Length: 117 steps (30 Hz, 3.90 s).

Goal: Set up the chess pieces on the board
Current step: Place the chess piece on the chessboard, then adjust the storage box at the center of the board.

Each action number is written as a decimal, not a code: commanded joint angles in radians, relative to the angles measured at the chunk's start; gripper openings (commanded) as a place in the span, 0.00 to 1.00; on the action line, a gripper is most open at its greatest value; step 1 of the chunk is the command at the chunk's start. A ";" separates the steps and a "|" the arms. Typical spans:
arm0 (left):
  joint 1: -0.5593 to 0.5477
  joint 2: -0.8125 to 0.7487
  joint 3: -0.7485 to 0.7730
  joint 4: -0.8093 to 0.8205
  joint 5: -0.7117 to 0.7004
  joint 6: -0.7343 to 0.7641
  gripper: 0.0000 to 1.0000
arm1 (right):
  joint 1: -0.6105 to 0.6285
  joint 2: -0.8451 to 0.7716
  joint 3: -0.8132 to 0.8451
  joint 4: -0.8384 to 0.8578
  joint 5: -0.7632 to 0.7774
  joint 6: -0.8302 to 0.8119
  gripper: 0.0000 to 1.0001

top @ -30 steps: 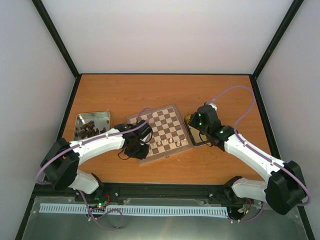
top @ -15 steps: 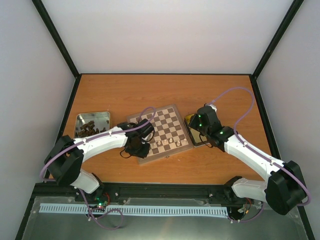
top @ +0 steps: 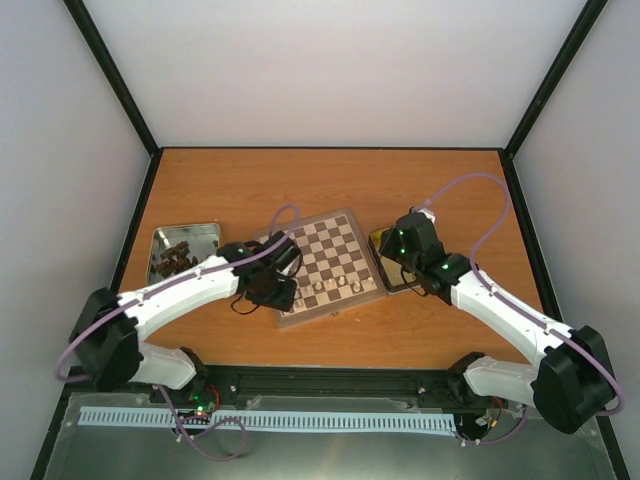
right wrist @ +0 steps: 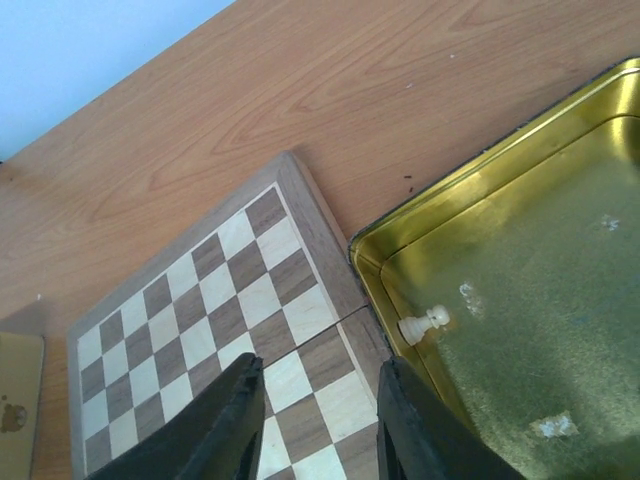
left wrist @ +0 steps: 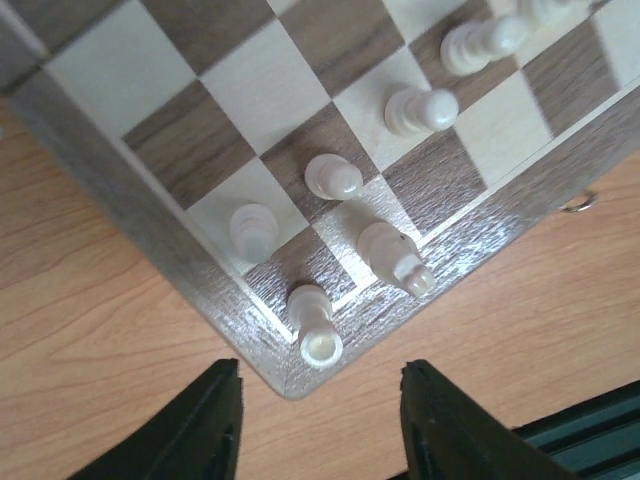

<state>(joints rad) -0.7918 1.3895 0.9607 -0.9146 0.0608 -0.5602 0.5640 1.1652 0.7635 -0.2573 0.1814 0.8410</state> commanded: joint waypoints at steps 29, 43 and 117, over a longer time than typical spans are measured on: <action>0.008 -0.224 0.026 0.290 -0.108 0.049 0.53 | -0.298 0.604 0.503 -0.392 0.156 -0.588 0.59; 0.008 -0.268 -0.008 0.296 -0.147 0.078 0.53 | -0.299 0.763 0.639 -0.448 -0.130 -1.219 0.68; 0.008 -0.242 -0.074 0.380 -0.145 0.106 0.53 | -0.460 0.603 0.395 -0.362 0.007 -0.663 0.27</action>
<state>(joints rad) -0.7910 1.1671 0.8871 -0.5781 -0.0959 -0.4786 0.1062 1.8050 1.2125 -0.6109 0.1200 -0.0772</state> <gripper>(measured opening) 0.534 0.286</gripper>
